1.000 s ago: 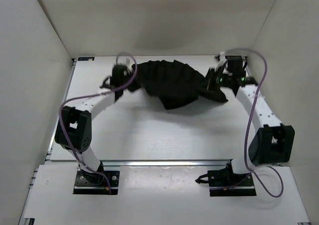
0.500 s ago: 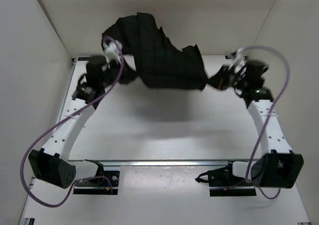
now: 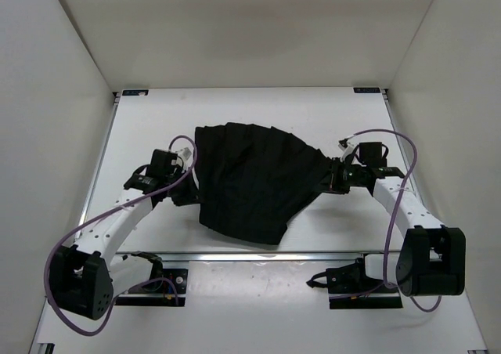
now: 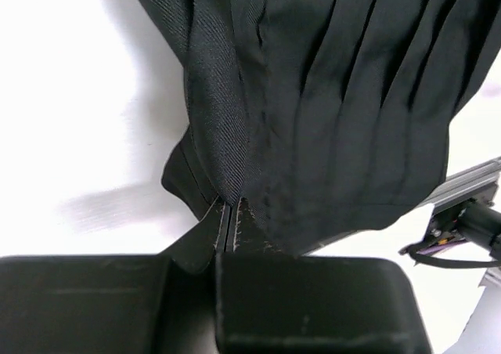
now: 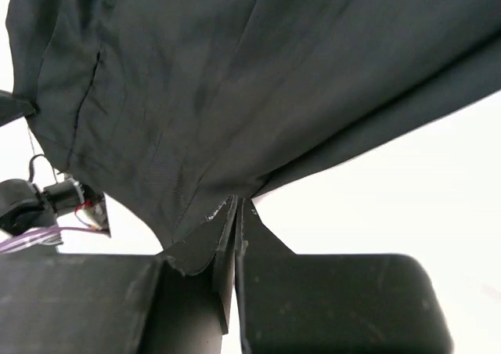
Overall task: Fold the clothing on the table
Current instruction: Flatten the skirt out
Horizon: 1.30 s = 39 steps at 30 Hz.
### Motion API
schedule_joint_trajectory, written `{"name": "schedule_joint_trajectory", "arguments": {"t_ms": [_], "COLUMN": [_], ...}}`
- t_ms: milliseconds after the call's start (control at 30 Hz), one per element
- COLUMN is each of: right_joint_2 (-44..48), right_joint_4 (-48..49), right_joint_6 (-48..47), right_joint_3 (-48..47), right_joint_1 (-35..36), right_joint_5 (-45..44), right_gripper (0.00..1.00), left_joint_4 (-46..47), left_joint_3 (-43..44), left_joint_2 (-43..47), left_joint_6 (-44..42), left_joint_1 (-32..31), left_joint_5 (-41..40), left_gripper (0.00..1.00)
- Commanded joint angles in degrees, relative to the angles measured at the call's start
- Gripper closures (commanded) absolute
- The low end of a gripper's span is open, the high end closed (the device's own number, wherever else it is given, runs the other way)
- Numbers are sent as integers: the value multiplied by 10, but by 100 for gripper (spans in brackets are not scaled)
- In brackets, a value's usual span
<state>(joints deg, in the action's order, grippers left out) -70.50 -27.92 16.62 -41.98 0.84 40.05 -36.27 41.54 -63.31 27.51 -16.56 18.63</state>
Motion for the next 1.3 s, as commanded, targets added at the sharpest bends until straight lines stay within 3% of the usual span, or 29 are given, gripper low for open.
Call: {"name": "schedule_joint_trajectory", "arguments": {"t_ms": [0, 67, 133, 167, 200, 267, 300, 400, 500, 667, 1000, 1100, 1167, 1200, 1233, 1267], "right_joint_2": [-2, 0, 12, 18, 27, 45, 56, 71, 54, -4, -108, -139, -159, -173, -186, -193], "right_joint_4": [12, 5, 16, 22, 27, 37, 48, 72, 92, 100, 181, 195, 211, 219, 224, 222], "right_joint_6": [2, 7, 16, 19, 24, 36, 41, 53, 58, 53, 83, 88, 91, 97, 99, 100], "right_joint_3": [-13, -2, 13, 18, 27, 40, 47, 70, 85, 49, 37, 22, 15, 8, 1, -9], "right_joint_1": [14, 24, 24, 23, 26, 35, 42, 58, 46, 63, 76, 73, 66, 63, 65, 65], "right_joint_5": [-37, -42, -41, -41, -45, -52, -66, -103, -90, -133, -155, -150, -145, -141, -146, -147], "right_gripper": [100, 100, 100, 100, 97, 74, 68, 52, 43, 41, 41, 52, 70, 87, 97, 100], "left_joint_4": [-35, -31, -30, -28, -31, -35, -38, -31, 8, 82, 168, 191, 201, 201, 204, 207], "left_joint_3": [9, -3, -9, -11, -8, -4, -1, 7, 13, 54, 176, 179, 194, 197, 203, 209], "left_joint_2": [-6, -8, -10, -9, -3, 3, 3, -3, -30, -132, -315, -341, -355, -364, -370, -378], "left_joint_6": [-21, -21, -24, -25, -25, -31, -35, -45, -54, -67, -62, -56, -52, -51, -49, -47], "left_joint_1": [-1, -3, 1, -2, -1, -4, -3, 18, 31, 56, 60, 66, 71, 72, 72, 75], "left_joint_5": [-9, -4, 4, 2, -4, -26, -38, -57, -71, -65, -11, -9, -8, -7, -8, -10], "left_gripper": [98, 91, 68, 44, 35, 5, 1, 1, 2, 2, 17, 27, 41, 45, 54, 64]}}
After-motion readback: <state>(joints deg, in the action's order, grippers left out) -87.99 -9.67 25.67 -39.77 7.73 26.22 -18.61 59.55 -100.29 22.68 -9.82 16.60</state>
